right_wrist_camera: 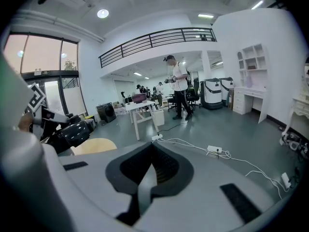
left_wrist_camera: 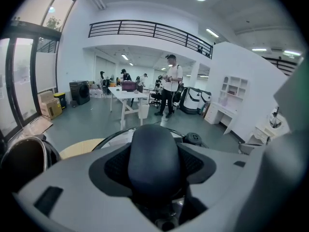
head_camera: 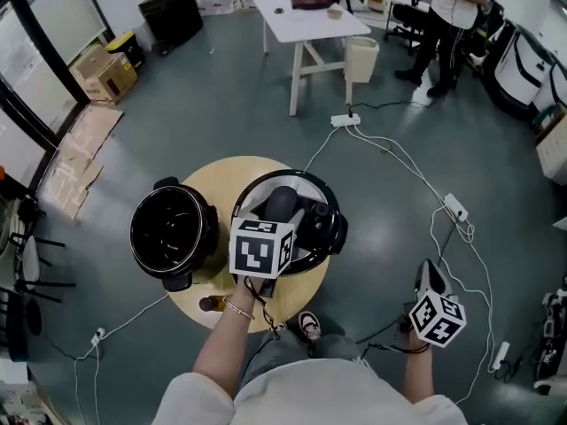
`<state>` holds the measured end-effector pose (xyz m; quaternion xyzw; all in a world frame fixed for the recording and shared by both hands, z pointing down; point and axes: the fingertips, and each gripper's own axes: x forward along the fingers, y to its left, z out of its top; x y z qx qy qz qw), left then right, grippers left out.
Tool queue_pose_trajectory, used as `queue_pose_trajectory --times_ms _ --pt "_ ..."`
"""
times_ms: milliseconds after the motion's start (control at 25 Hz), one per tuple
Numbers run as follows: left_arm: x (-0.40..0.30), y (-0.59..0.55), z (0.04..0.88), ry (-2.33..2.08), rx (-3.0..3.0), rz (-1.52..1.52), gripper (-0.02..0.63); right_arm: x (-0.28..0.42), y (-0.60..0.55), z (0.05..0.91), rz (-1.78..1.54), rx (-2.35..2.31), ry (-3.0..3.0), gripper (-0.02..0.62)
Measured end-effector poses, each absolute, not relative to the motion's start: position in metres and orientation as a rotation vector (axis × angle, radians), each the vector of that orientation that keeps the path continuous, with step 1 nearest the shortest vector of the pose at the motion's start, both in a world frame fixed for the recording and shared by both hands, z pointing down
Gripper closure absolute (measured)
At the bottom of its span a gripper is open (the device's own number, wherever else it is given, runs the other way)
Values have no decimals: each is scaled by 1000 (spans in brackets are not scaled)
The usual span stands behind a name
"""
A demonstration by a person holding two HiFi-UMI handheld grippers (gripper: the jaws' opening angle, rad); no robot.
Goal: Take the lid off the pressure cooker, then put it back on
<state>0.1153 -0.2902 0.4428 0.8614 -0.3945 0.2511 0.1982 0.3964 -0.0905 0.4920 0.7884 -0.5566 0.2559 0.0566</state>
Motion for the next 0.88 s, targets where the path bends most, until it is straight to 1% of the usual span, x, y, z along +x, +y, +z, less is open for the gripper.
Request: queue_pose_trajectory --times_ms 280,880 --pt "113 -288 483 -1127 2355 716 331 396 -101 508 802 2326 -1694 594" --pt "91 -297 567 -1195 2260 723 331 363 -158 542 816 2124 -1832 594"
